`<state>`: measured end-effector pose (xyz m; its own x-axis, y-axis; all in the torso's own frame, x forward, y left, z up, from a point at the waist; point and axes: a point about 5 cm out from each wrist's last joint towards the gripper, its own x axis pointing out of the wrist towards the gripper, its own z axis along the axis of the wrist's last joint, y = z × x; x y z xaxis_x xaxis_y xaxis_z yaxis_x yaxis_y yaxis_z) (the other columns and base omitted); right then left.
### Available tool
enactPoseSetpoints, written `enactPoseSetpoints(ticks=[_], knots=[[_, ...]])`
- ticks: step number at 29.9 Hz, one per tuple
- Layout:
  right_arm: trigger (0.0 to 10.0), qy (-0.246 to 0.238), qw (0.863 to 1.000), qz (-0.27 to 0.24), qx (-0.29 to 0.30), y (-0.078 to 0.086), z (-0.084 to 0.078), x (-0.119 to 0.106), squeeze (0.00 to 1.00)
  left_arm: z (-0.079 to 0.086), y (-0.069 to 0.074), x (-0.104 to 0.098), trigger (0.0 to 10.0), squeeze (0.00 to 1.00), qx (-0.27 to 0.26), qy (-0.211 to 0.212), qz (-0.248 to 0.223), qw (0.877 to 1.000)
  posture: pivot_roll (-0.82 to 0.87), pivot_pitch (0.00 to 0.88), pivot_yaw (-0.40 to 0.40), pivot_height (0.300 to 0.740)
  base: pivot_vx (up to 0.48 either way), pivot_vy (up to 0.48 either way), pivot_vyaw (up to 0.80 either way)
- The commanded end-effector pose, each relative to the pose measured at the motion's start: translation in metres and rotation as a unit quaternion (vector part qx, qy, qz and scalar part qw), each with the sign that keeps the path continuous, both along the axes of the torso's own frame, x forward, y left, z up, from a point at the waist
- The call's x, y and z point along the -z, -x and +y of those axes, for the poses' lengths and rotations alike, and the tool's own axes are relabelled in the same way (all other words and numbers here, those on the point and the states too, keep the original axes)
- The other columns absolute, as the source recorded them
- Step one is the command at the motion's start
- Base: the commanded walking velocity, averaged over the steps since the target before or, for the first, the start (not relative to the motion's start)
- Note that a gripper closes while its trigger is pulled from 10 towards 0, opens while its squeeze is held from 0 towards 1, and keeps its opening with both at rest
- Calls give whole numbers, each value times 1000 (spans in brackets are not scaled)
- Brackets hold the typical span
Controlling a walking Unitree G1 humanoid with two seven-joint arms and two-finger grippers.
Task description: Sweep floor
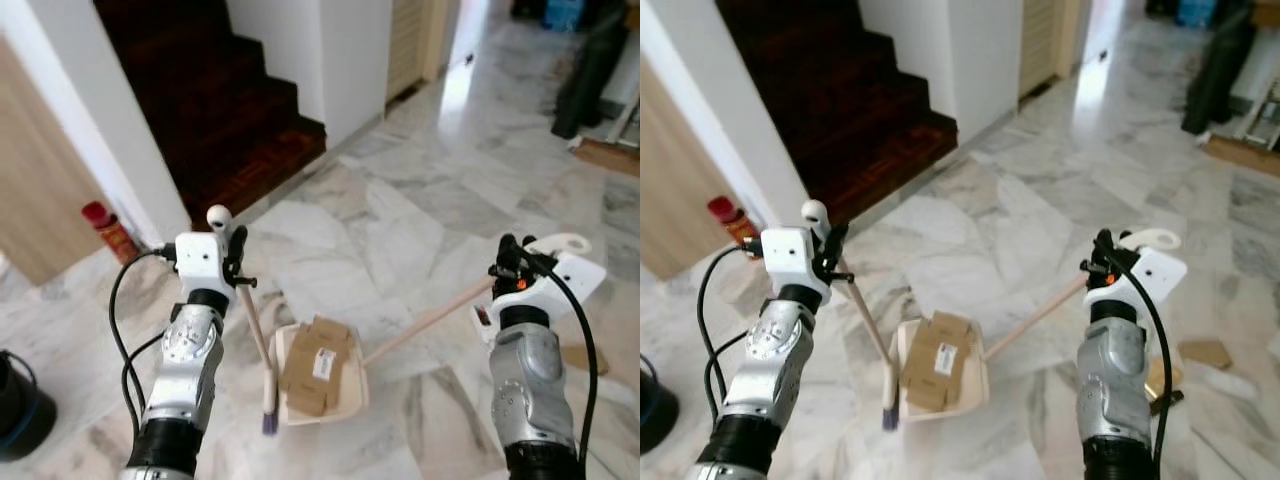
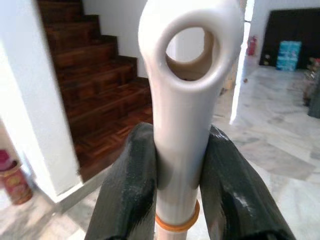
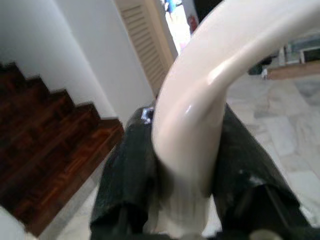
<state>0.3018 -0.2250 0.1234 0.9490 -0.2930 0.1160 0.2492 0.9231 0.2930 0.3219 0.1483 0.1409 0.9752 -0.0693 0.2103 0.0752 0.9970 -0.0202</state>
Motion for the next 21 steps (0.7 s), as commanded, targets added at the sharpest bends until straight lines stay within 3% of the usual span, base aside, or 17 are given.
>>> enactPoseSetpoints(ticks=[1,21], knots=[[10000,-11,999,-31,-23,-7,15,-12,0,9,-1,-10,10000,0,-13,-3,-21,1000,-79,0,50,740,0,277,613],[10000,-13,999,-32,-26,-9,16,-13,0,9,-3,-13,10000,0,-13,-4,-21,1000,-76,0,51,740,0,279,93]])
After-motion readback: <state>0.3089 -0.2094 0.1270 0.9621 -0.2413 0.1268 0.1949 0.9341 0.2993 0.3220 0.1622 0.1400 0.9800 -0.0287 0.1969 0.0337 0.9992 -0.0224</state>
